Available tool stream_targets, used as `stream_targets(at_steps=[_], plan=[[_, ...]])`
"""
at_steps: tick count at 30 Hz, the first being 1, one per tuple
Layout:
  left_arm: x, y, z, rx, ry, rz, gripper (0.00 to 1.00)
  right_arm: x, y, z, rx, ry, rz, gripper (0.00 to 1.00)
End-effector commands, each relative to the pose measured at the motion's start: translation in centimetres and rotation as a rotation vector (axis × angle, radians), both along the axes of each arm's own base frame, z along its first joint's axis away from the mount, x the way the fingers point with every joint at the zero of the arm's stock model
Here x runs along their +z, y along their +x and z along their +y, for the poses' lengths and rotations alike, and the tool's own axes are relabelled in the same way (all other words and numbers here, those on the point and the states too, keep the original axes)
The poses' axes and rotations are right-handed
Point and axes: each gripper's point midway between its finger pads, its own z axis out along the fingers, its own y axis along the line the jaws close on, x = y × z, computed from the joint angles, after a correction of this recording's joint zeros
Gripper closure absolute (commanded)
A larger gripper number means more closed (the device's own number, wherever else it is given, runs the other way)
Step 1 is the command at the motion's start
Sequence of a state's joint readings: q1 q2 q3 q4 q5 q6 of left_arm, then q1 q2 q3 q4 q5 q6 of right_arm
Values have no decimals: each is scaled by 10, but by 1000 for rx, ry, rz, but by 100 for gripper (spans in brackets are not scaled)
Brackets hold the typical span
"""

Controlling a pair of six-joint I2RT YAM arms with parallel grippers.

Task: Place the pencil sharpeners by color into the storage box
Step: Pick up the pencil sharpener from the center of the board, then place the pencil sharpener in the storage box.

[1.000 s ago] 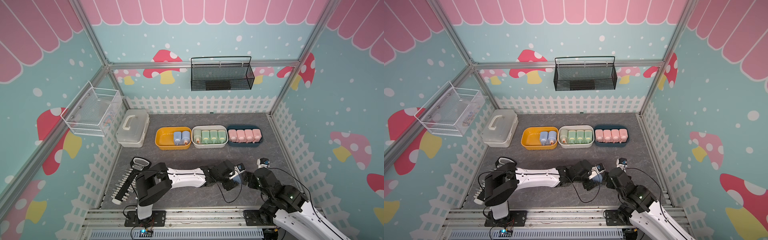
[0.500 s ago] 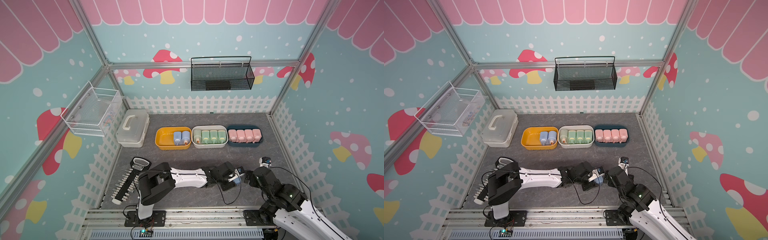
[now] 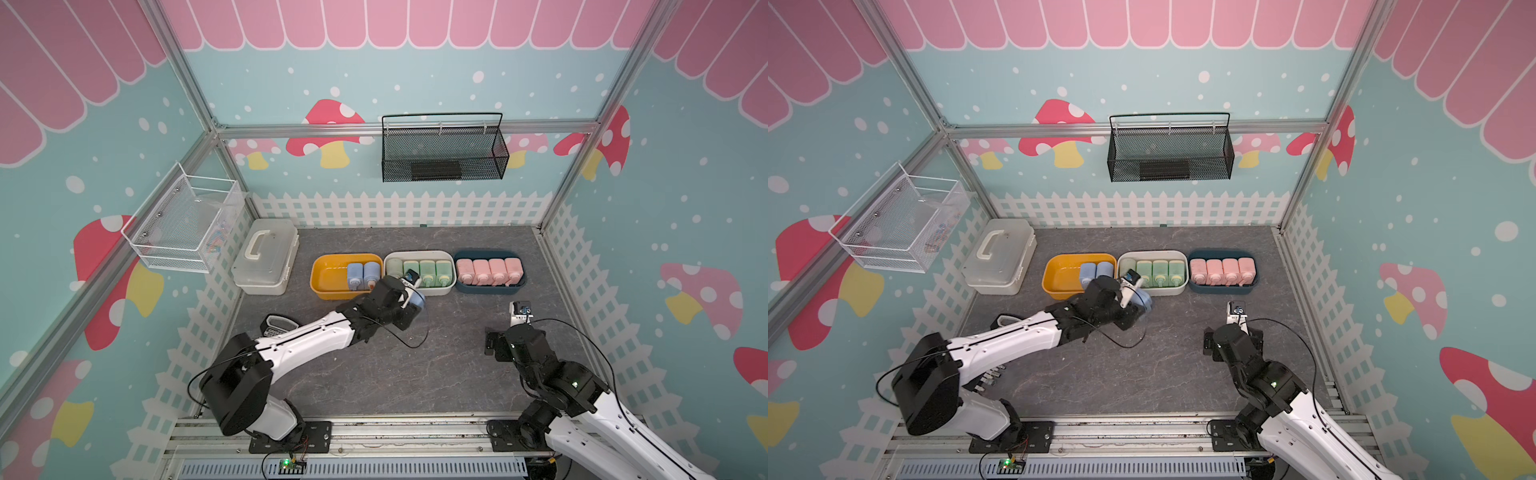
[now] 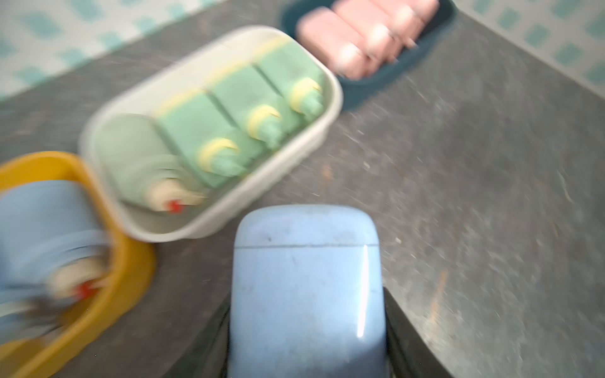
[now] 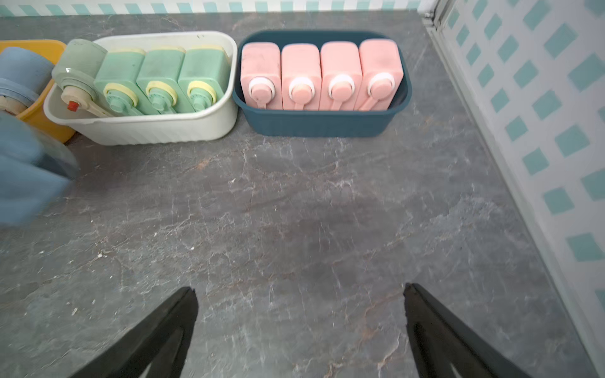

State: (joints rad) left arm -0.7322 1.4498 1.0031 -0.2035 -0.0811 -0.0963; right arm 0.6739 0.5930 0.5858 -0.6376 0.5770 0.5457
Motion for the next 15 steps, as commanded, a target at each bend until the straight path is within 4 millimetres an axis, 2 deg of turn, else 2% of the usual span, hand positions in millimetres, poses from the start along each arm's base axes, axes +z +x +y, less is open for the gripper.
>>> stream_targets(at_steps=[1, 3, 6, 9, 12, 15], plan=[[16, 29, 72, 307, 36, 3, 100, 36, 27, -5, -1, -175, -184, 1], [21, 45, 104, 420, 59, -14, 100, 39, 36, -11, -32, -268, -247, 1], [26, 67, 140, 536, 47, -6, 100, 49, 45, -23, -103, -355, -355, 1], [27, 90, 177, 646, 33, 0, 100, 44, 51, -36, -147, -378, -399, 1], [21, 108, 194, 676, 39, 19, 100, 26, 57, -54, -170, -339, -360, 1], [9, 125, 201, 665, 18, 61, 100, 10, 62, -70, -203, -290, -318, 2]])
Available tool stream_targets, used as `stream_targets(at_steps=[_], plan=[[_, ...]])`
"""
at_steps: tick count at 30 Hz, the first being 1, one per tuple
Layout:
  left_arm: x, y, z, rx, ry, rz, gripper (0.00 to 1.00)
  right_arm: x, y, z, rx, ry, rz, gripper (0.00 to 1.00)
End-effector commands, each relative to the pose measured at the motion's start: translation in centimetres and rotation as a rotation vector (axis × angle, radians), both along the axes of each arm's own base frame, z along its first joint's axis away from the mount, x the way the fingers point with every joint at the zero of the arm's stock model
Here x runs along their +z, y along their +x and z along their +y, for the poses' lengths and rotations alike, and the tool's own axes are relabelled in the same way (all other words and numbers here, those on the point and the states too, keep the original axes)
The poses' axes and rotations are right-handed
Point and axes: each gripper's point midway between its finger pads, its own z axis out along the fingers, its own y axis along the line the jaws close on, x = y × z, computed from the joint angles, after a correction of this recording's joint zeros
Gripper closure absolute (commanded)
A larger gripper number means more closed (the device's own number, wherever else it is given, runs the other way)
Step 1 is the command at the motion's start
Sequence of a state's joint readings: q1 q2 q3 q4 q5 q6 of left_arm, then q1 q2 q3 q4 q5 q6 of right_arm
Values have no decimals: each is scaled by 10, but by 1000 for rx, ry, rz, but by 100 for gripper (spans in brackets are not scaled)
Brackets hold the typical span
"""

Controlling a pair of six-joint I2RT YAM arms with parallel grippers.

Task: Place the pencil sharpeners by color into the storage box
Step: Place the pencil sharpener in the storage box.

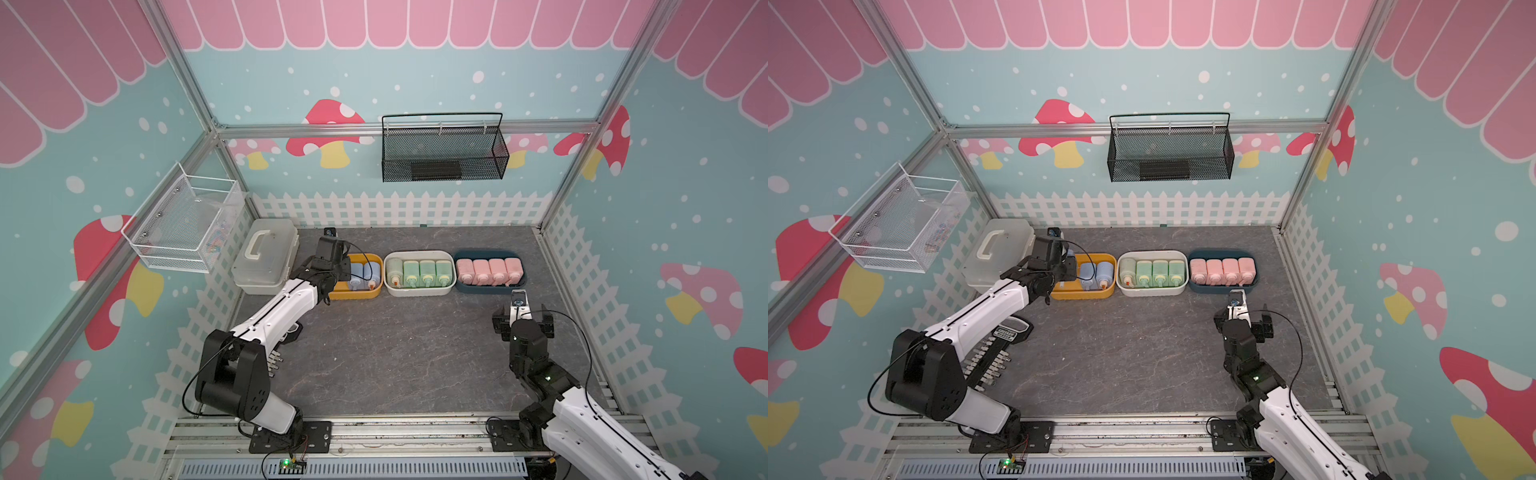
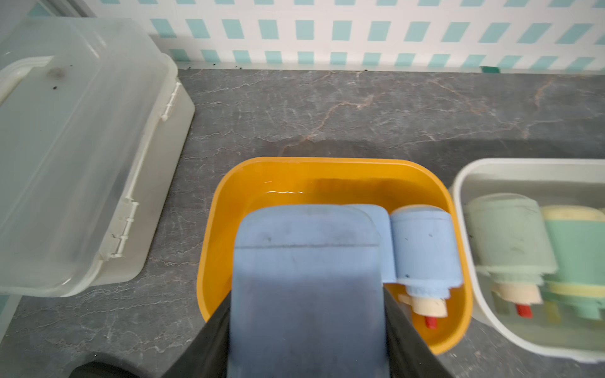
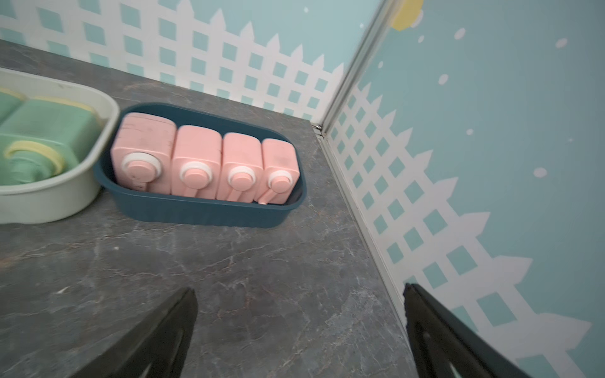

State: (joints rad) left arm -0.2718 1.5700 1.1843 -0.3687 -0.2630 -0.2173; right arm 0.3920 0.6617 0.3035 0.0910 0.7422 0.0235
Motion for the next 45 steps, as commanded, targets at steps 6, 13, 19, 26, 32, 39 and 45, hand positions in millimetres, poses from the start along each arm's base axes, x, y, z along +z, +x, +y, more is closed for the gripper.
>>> stream_targets(at_steps=[6, 13, 19, 26, 32, 39, 45], plan=[[-18, 37, 13, 19, -84, 29, 100, -7, 21, -11, 16, 91, -9, 1], [-49, 46, 0, -8, -174, 53, 95, -40, 44, 3, 109, 114, 100, 1], [-69, 50, -3, -14, -179, 80, 89, -57, 71, 5, 183, 120, 85, 2], [-82, 49, -5, -14, -193, 99, 81, -61, 110, 23, 337, 116, 112, 2], [-87, 41, -2, 0, -183, 130, 71, -74, 118, 32, 416, 157, 99, 1], [-94, 32, -1, 5, -175, 187, 62, -82, 115, 35, 445, 151, 79, 1], [-92, 29, 1, -4, -148, 204, 41, -82, 116, 35, 447, 150, 66, 1]])
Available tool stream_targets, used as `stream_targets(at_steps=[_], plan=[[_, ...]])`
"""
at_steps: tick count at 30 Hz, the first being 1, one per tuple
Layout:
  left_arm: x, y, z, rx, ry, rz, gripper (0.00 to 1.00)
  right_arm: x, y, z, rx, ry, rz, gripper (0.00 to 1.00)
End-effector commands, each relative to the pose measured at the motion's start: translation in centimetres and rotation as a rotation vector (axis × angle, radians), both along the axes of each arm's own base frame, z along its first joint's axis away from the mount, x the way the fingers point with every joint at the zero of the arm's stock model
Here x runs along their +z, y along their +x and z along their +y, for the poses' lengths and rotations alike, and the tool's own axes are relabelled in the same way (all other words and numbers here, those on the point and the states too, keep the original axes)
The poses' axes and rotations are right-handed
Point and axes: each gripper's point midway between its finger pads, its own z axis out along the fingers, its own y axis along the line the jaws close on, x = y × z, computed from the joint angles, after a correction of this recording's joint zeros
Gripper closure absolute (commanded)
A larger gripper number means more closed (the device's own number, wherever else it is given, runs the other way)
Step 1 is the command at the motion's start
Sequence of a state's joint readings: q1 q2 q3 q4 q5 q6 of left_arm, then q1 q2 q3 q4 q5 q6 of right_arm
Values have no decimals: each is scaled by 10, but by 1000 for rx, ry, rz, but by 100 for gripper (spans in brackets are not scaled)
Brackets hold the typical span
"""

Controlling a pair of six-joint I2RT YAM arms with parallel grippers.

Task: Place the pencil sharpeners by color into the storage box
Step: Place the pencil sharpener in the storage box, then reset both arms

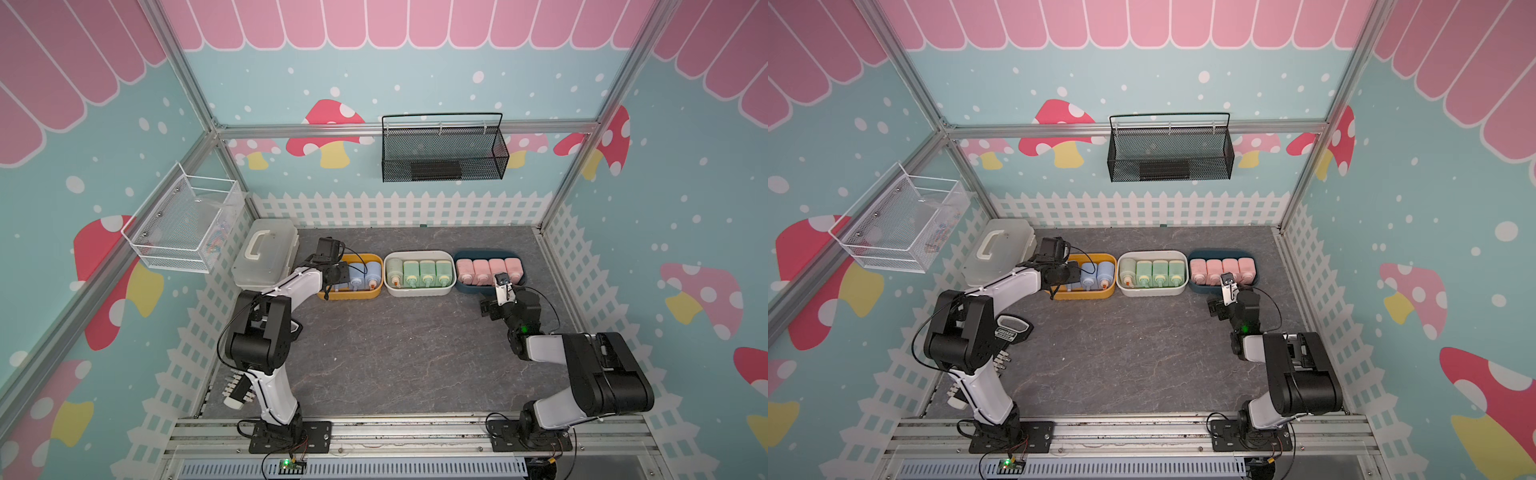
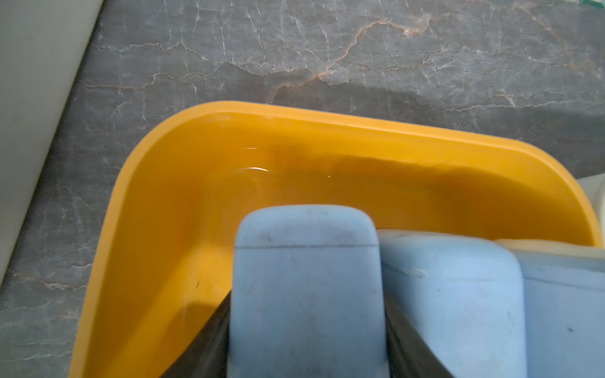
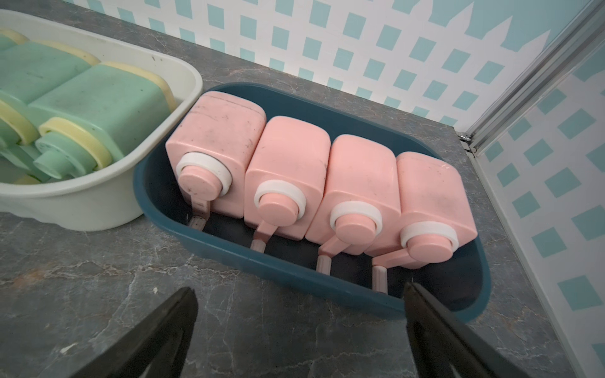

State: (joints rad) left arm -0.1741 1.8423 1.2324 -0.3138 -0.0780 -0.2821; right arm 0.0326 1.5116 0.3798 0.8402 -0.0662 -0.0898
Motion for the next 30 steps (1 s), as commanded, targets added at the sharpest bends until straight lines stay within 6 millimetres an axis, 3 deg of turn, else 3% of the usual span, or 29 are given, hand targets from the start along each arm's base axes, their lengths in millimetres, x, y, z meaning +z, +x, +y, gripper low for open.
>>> stream_targets(at_steps=[1, 5, 11, 14, 15, 18, 21, 25, 30], plan=[[4, 1, -6, -26, -11, 11, 40, 4, 1, -1, 7, -2, -29, 1], [12, 1, -10, -37, -35, -2, 30, 3, 0, -1, 6, -3, -25, 1], [53, -3, -5, -34, -12, -82, 19, 4, 1, 0, 7, -3, -28, 1], [82, -17, 6, -8, 11, -151, 10, 4, 0, -1, 5, -4, -28, 1], [91, -24, 13, 7, 27, -177, 1, 5, 0, -1, 5, -5, -30, 1], [108, -42, 36, 44, 62, -273, 1, 5, 1, -1, 4, -4, -28, 1], [98, -60, 54, 41, 74, -340, 1, 5, 1, -1, 5, -3, -29, 1], [69, -74, 67, 30, 130, -385, 1, 5, 1, -1, 4, -3, -28, 1], [46, -72, 67, -15, 138, -495, 1, 4, 1, -1, 5, -2, -28, 1]])
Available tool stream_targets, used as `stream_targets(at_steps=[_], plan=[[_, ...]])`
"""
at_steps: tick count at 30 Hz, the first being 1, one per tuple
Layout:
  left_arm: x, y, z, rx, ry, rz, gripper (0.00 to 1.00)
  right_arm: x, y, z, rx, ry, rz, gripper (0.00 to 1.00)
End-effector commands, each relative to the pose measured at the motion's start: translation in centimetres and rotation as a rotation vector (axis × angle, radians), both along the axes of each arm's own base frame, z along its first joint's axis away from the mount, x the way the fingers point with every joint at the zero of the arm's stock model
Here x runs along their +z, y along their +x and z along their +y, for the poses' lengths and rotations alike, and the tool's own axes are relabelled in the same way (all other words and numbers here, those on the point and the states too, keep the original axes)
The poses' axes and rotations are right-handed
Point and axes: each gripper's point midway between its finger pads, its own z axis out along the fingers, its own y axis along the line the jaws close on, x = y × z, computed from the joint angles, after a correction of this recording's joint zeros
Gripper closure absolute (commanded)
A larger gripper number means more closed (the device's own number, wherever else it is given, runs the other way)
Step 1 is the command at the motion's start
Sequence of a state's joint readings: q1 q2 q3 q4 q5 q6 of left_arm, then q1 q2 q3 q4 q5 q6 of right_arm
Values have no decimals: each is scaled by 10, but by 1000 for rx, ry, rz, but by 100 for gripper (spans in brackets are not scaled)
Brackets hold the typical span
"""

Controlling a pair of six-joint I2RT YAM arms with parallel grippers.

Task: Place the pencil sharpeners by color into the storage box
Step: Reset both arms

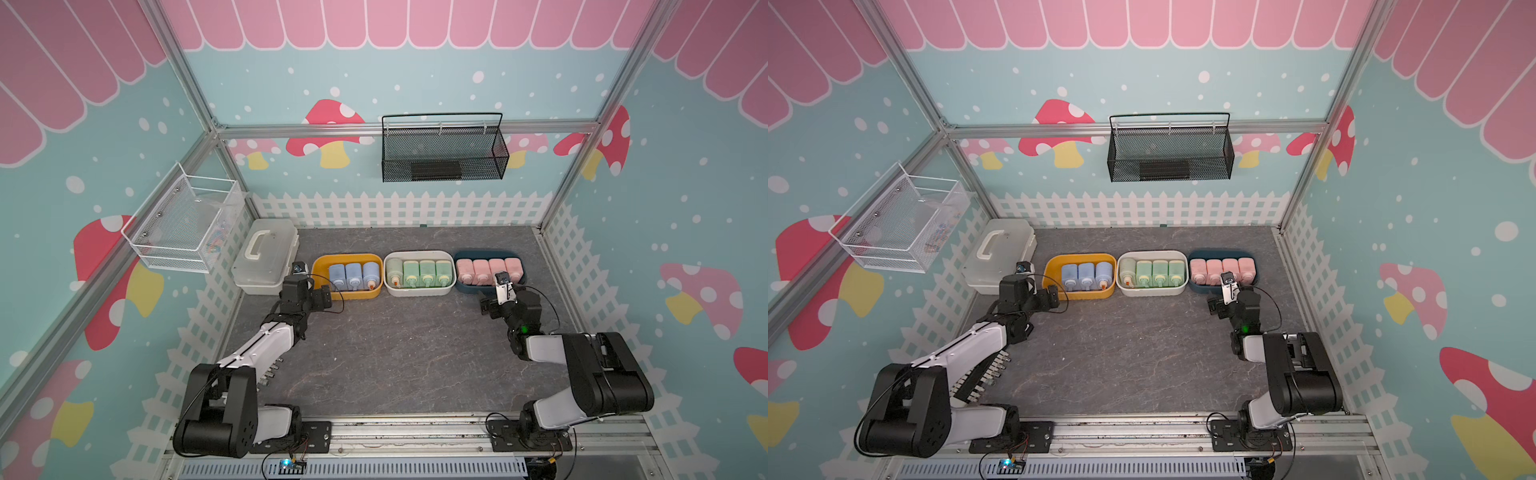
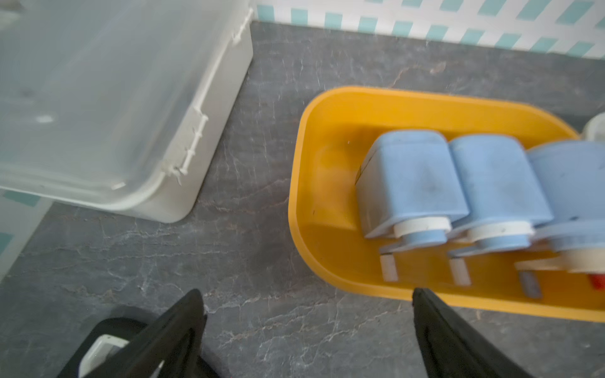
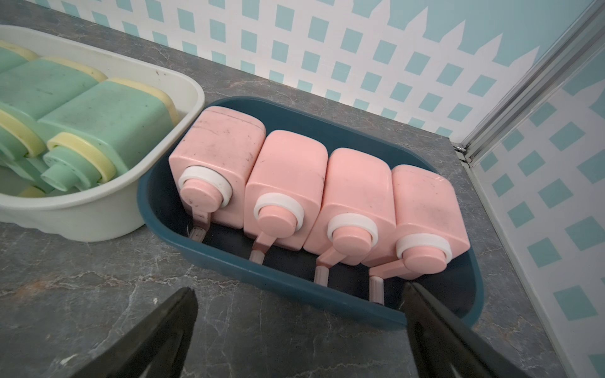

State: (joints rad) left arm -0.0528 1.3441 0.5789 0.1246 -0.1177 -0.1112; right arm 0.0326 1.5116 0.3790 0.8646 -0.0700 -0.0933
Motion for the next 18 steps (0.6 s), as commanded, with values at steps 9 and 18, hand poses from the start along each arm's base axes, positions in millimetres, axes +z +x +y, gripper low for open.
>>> stream_targets(at_steps=[9, 18], plan=[[20, 31, -4, -81, 48, -364, 1, -1, -1, -2, 0, -1, -3, 1], [16, 30, 10, -9, 38, -365, 1, -3, -1, -1, 1, -1, 5, 1]])
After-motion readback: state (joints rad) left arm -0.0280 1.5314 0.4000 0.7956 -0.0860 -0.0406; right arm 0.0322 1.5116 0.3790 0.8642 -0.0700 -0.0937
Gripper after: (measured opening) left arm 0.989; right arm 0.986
